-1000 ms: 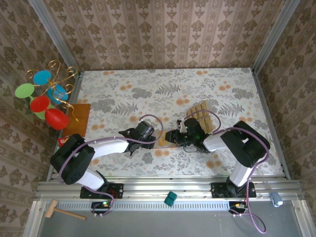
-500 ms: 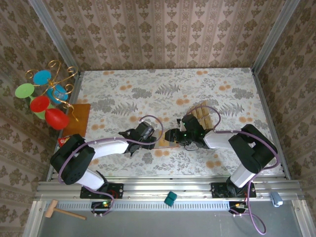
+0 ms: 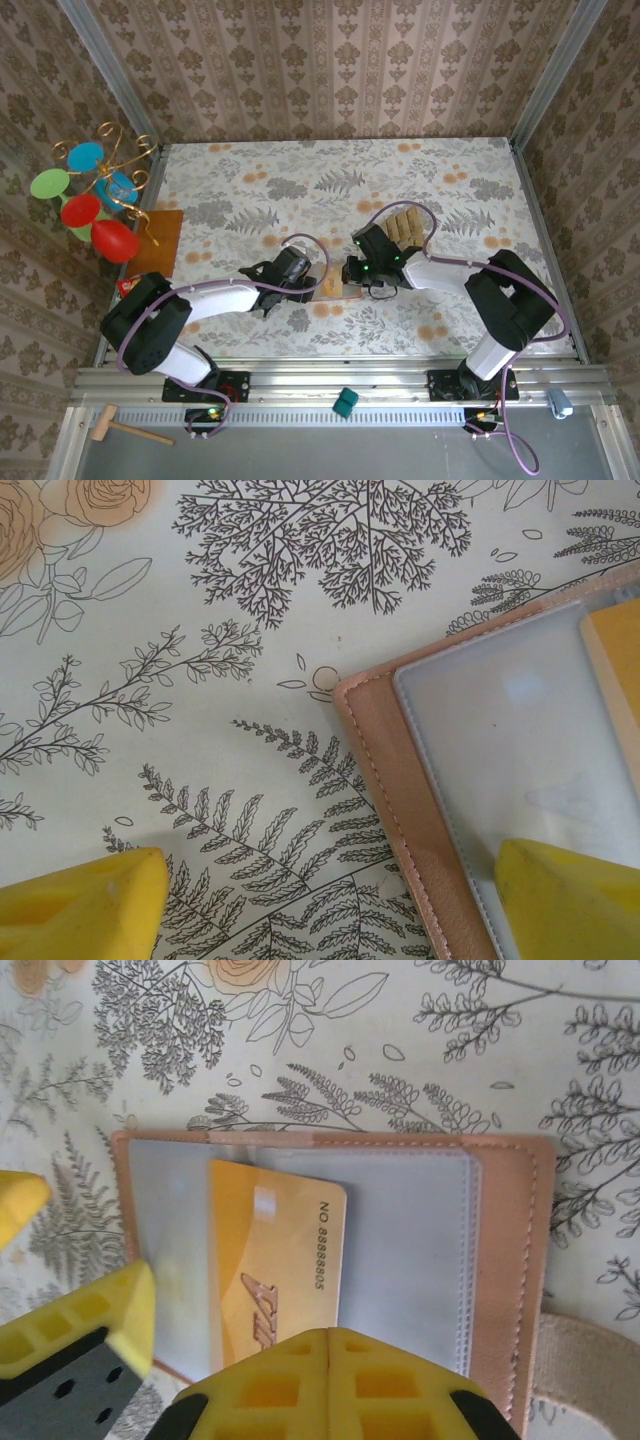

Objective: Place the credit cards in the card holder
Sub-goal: Insert the credit card into the card slot.

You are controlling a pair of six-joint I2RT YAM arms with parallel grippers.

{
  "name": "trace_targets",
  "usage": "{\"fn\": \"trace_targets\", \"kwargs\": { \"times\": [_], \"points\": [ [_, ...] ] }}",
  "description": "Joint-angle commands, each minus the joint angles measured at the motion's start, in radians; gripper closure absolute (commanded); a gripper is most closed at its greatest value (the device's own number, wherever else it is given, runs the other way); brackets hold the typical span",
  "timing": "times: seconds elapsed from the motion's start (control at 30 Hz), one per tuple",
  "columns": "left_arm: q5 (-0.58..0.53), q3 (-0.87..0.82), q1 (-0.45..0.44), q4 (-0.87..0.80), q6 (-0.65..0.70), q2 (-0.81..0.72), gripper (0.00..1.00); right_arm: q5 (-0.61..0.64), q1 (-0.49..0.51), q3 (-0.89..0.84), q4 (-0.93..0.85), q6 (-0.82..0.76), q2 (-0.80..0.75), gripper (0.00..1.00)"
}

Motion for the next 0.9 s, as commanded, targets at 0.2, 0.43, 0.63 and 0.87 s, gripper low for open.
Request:
{"fn": "trace_targets", "kwargs": {
  "times": [0.2, 0.43, 0.63, 0.87],
  "points": [
    [0.006, -0.024, 0.008, -0.04, -0.004, 0.004, 0.14, 0.126, 0.03, 0.094, -0.156, -0.056, 0.067, 0.99],
    [0.006, -0.024, 0.007, -0.039, -0.004, 0.007, 0.14, 0.122, 0.041, 0.11, -0.154, -0.063, 0.092, 0.99],
    [0.005, -0.024, 0.007, -0.038, -0.004, 0.006, 0.14, 0.116, 0.047, 0.122, -0.153, -0.068, 0.104, 1.0],
    [0.007, -0.024, 0.008, -0.039, -0.006, 0.008, 0.14, 0.11, 0.057, 0.136, -0.149, -0.067, 0.119, 1.0]
  ]
}}
